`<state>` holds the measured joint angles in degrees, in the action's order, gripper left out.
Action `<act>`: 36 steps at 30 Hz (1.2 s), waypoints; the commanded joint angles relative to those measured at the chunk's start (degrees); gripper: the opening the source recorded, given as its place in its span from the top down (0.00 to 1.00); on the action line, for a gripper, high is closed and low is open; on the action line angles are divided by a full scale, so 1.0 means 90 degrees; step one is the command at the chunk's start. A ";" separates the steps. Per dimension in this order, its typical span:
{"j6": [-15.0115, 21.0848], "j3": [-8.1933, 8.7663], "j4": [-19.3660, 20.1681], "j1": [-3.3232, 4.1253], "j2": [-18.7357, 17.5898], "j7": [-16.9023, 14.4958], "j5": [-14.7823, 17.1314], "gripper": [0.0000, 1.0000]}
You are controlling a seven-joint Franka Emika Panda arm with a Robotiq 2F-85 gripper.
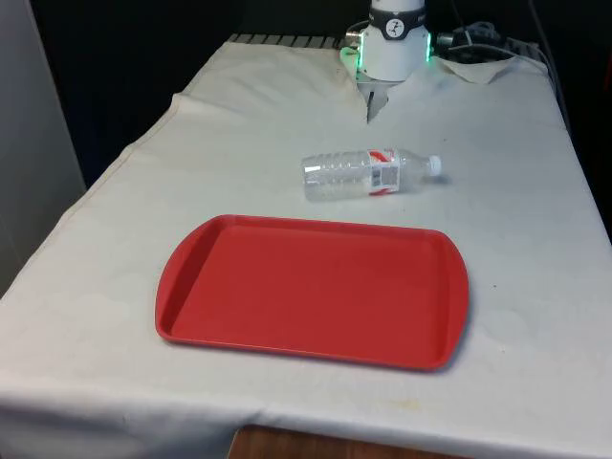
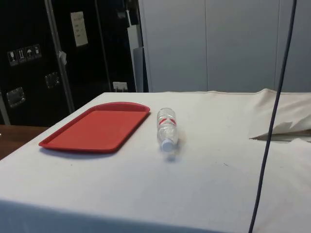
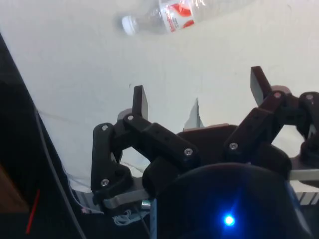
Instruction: Place the bottle upright on the tray.
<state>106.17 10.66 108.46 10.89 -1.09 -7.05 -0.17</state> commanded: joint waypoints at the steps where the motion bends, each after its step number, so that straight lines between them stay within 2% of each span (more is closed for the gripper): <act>1: 0.0032 -0.0025 0.0146 0.0025 0.0140 0.0064 -0.0070 0.00; 3: 0.0000 -0.0038 0.0115 0.0006 0.0108 0.0019 -0.0019 0.00; 8: 0.0057 -0.0127 0.0522 0.0019 0.0465 0.0083 -0.0115 0.00; 13: 0.0045 -0.0166 0.0662 0.0019 0.0592 0.0006 -0.0121 0.00; 21: 0.0089 -0.0204 0.0821 0.0019 0.0630 -0.0369 -0.0102 0.00; 22: 0.0019 -0.0191 0.0777 0.0006 0.0624 -0.0325 -0.0083 0.00; 24: 0.0140 -0.0204 0.0866 0.0019 0.0618 -0.0522 -0.0095 0.00; 32: 0.0121 -0.0204 0.0891 0.0006 0.0560 -0.0847 -0.0083 0.00; 36: 0.0242 -0.0204 0.0968 0.0013 0.0516 -0.1152 -0.0089 0.00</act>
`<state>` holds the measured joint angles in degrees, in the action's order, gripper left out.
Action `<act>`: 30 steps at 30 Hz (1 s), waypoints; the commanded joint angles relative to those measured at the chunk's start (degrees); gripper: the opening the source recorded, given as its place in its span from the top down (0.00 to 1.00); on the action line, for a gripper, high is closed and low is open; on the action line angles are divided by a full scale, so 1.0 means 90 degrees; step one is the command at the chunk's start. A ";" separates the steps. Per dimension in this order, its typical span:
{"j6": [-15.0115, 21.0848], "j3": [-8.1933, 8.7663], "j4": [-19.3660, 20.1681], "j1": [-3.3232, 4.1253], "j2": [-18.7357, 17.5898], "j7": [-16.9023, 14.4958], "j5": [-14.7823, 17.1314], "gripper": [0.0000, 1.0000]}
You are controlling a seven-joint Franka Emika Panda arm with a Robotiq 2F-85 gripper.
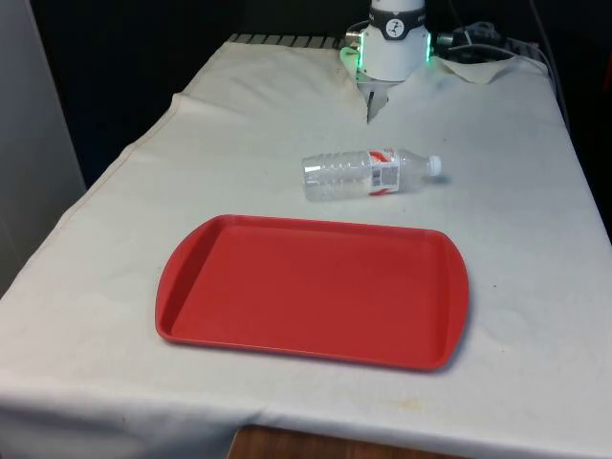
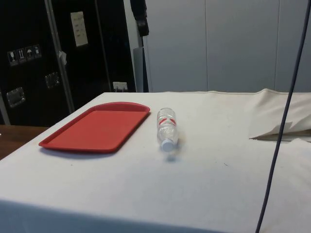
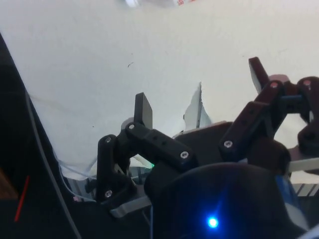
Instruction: Place the bottle upright on the tray.
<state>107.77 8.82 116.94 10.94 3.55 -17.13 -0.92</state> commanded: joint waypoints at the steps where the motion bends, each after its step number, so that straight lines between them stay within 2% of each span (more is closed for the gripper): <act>1: 0.0076 0.0000 0.0045 0.0006 -0.0006 -0.0083 -0.0006 0.00; 5: 0.0045 0.0000 0.0057 0.0000 -0.0019 -0.0204 0.0000 0.00; 14: 0.0185 0.0000 0.0153 0.0000 -0.0121 -0.0802 -0.0025 0.00; 15: 0.0115 0.0000 0.0121 -0.0006 -0.0121 -0.0745 0.0000 0.00; 23: 0.0280 0.0000 0.0216 0.0000 -0.0178 -0.1248 -0.0032 0.00; 24: 0.0204 0.0000 0.0197 -0.0006 -0.0172 -0.1216 0.0000 0.00; 30: 0.0433 0.0000 0.0286 0.0000 -0.0210 -0.1553 -0.0045 0.00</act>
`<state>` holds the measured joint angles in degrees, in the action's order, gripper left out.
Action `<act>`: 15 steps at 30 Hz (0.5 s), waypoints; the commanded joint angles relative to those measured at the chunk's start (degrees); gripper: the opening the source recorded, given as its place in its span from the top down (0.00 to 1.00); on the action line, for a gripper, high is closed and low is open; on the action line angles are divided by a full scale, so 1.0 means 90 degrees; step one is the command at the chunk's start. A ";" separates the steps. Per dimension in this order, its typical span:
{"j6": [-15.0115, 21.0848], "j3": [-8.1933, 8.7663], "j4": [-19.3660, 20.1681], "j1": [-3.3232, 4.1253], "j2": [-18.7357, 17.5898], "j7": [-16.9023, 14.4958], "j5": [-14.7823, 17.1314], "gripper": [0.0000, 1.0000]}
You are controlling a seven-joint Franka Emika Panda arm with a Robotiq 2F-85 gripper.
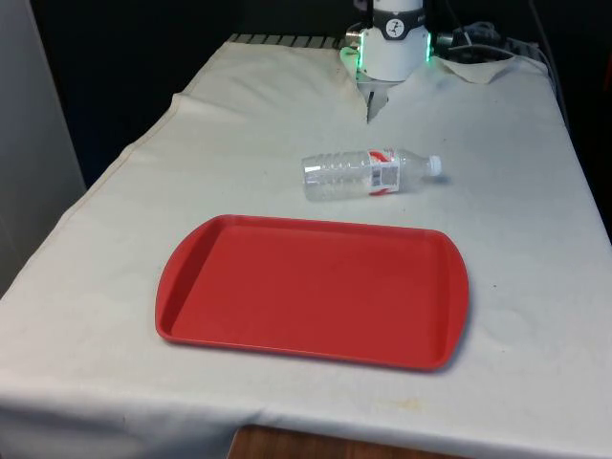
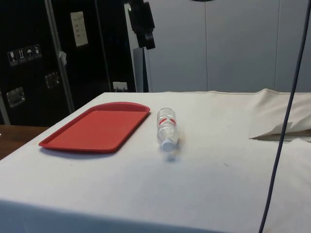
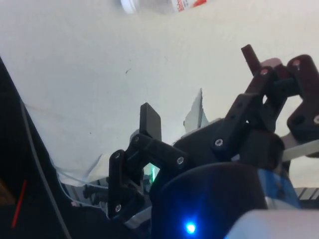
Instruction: Place the bottle upright on the tray.
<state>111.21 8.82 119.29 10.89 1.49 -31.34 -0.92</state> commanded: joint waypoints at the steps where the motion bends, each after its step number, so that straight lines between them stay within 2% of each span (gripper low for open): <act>1: 0.0115 0.0000 0.0051 0.0006 0.0013 -0.0064 -0.0051 0.00; 3: 0.0064 0.0000 0.0038 0.0000 -0.0006 -0.0095 -0.0006 0.00; 15: 0.0637 0.0000 0.0306 0.0006 -0.0032 -0.0700 -0.0076 0.00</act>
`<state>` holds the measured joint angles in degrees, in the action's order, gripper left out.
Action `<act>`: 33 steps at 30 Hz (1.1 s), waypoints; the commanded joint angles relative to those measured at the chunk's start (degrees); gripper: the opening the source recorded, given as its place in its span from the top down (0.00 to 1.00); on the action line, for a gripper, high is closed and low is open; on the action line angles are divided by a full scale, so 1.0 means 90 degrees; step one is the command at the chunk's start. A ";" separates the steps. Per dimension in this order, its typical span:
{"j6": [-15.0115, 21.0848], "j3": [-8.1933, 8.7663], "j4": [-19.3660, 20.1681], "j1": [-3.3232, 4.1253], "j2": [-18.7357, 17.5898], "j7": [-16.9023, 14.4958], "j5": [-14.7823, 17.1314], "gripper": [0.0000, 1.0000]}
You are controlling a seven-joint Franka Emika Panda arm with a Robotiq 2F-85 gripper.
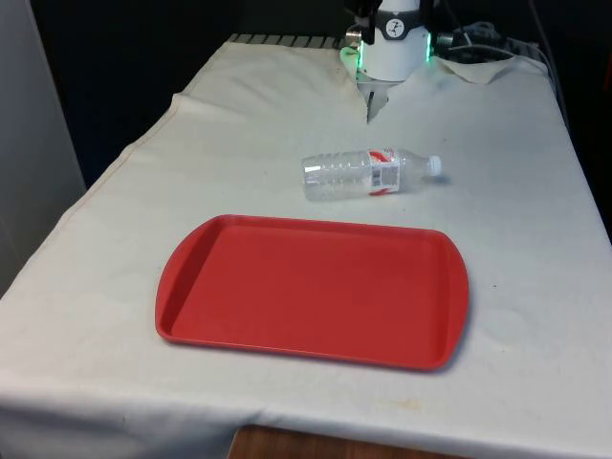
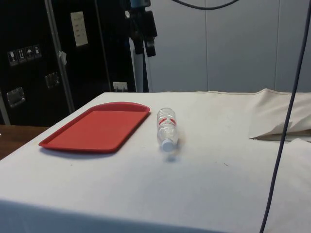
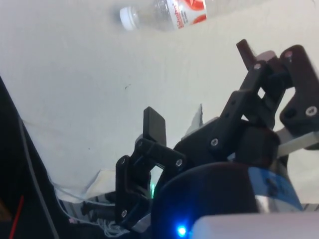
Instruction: Place the bottle upright on the tray.
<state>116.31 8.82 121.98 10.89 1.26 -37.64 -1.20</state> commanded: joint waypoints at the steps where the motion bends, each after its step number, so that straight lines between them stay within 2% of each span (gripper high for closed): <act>1: 0.0159 0.0000 0.0051 0.0006 -0.0013 -0.0083 -0.0051 0.00; 3: 0.0255 0.0000 0.0089 0.0006 -0.0019 -0.0185 -0.0057 0.00; 4: 0.0140 0.0000 0.0057 0.0000 -0.0013 -0.0140 -0.0006 0.00; 5: 0.0293 0.0000 0.0108 0.0006 -0.0025 -0.0229 -0.0057 0.00; 10: 0.0509 0.0000 0.0210 0.0006 -0.0064 -0.0541 -0.0051 0.00; 13: 0.0598 0.0000 0.0248 0.0006 -0.0083 -0.0694 -0.0045 0.00; 14: 0.0503 0.0000 0.0216 0.0000 -0.0083 -0.0662 -0.0006 0.00; 16: 0.0694 0.0000 0.0286 0.0006 -0.0102 -0.0847 -0.0045 0.00; 21: 0.0847 0.0000 0.0357 0.0006 -0.0134 -0.1089 -0.0038 0.00; 22: 0.0758 0.0000 0.0325 0.0000 -0.0140 -0.1070 -0.0006 0.00; 26: 0.0993 0.0000 0.0414 0.0006 -0.0178 -0.1350 -0.0038 0.00; 30: 0.1120 0.0000 0.0465 0.0006 -0.0210 -0.1547 -0.0045 0.00; 31: 0.1044 0.0000 0.0458 0.0000 -0.0204 -0.1534 -0.0006 0.00; 33: 0.1210 0.0000 0.0503 0.0006 -0.0236 -0.1687 -0.0045 0.00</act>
<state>126.28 8.82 126.28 10.89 -0.74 -52.37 -1.26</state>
